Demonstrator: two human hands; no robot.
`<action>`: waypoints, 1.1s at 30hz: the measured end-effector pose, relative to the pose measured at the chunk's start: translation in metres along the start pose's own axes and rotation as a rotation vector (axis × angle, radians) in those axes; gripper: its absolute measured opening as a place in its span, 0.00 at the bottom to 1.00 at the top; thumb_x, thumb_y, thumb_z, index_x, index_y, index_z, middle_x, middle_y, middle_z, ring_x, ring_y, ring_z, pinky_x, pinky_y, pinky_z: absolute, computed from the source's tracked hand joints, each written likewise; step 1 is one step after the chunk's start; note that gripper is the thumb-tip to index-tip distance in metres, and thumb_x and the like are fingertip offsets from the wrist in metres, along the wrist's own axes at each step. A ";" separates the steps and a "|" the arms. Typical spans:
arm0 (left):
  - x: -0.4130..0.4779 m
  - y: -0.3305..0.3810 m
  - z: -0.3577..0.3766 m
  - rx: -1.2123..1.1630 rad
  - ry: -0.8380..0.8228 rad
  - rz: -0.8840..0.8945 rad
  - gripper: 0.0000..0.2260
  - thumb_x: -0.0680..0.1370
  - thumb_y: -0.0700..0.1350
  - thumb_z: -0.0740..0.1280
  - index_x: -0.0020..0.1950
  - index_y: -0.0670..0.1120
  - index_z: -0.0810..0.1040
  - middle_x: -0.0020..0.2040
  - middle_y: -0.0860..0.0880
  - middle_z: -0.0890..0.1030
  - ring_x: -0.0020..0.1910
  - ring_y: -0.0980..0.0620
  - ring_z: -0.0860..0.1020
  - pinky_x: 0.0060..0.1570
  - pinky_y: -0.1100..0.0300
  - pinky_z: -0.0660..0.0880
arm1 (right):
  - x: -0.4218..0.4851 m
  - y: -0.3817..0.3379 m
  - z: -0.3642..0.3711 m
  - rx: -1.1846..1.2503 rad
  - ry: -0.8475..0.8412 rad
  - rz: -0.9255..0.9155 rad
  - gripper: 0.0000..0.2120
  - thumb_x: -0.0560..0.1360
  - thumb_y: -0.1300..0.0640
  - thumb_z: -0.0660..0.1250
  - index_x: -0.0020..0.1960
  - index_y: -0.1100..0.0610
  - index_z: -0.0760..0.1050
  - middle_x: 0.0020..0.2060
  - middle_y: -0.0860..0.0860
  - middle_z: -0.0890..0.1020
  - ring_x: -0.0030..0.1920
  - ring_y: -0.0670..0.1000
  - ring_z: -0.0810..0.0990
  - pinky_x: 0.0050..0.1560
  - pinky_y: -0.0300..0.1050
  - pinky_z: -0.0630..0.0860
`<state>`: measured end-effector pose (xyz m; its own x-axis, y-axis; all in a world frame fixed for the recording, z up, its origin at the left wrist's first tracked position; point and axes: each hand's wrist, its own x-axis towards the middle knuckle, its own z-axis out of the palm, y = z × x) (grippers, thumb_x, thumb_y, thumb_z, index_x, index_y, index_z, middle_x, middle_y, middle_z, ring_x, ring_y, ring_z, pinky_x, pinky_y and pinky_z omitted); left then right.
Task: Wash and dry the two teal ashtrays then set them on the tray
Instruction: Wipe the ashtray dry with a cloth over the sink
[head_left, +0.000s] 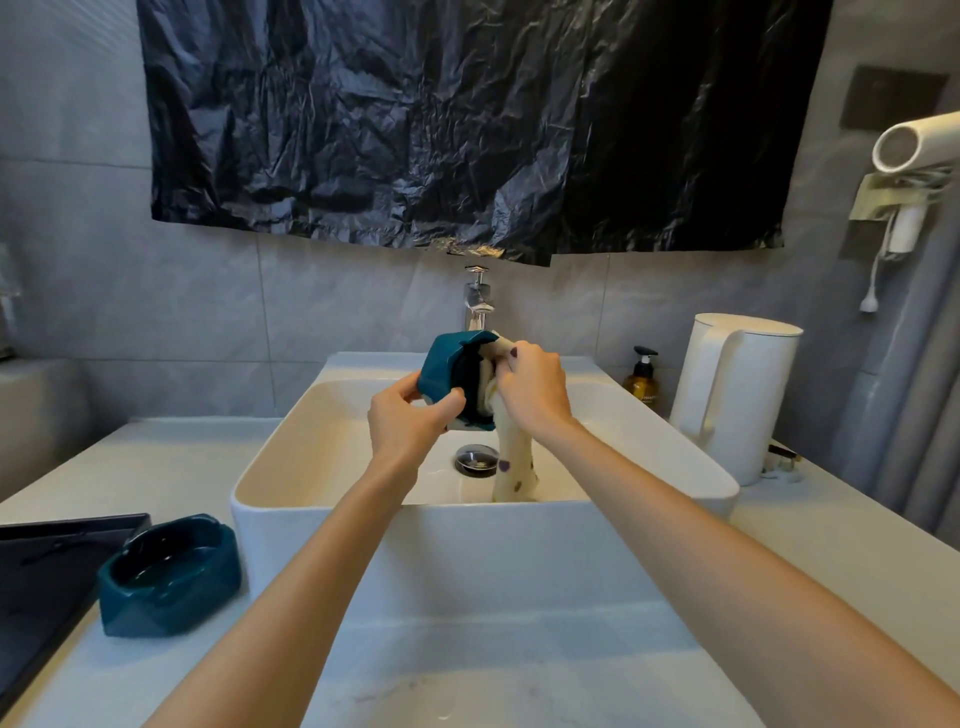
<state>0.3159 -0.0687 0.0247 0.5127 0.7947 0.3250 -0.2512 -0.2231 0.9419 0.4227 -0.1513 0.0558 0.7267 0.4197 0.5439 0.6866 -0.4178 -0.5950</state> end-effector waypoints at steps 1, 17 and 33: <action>0.000 0.000 -0.001 -0.004 0.013 0.011 0.11 0.70 0.42 0.73 0.51 0.51 0.81 0.46 0.54 0.82 0.50 0.48 0.81 0.47 0.54 0.81 | -0.004 0.000 0.004 0.068 -0.001 0.069 0.06 0.78 0.61 0.59 0.49 0.61 0.74 0.44 0.55 0.76 0.43 0.55 0.75 0.37 0.46 0.71; -0.005 0.002 -0.003 -0.055 -0.001 0.053 0.10 0.72 0.39 0.71 0.51 0.50 0.79 0.46 0.52 0.82 0.50 0.46 0.80 0.45 0.58 0.81 | 0.000 -0.005 -0.002 -0.014 -0.010 -0.144 0.07 0.82 0.60 0.56 0.55 0.60 0.70 0.47 0.58 0.79 0.46 0.57 0.77 0.45 0.54 0.77; -0.007 0.008 -0.002 -0.016 -0.086 0.114 0.18 0.75 0.46 0.71 0.63 0.48 0.74 0.53 0.53 0.79 0.53 0.56 0.77 0.47 0.67 0.73 | -0.012 -0.024 0.009 0.510 0.016 0.526 0.09 0.78 0.64 0.59 0.58 0.62 0.72 0.56 0.59 0.78 0.55 0.59 0.77 0.54 0.51 0.76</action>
<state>0.3087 -0.0743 0.0296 0.5484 0.7131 0.4367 -0.3244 -0.3000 0.8971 0.3976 -0.1394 0.0584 0.9601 0.2540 0.1168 0.1540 -0.1318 -0.9792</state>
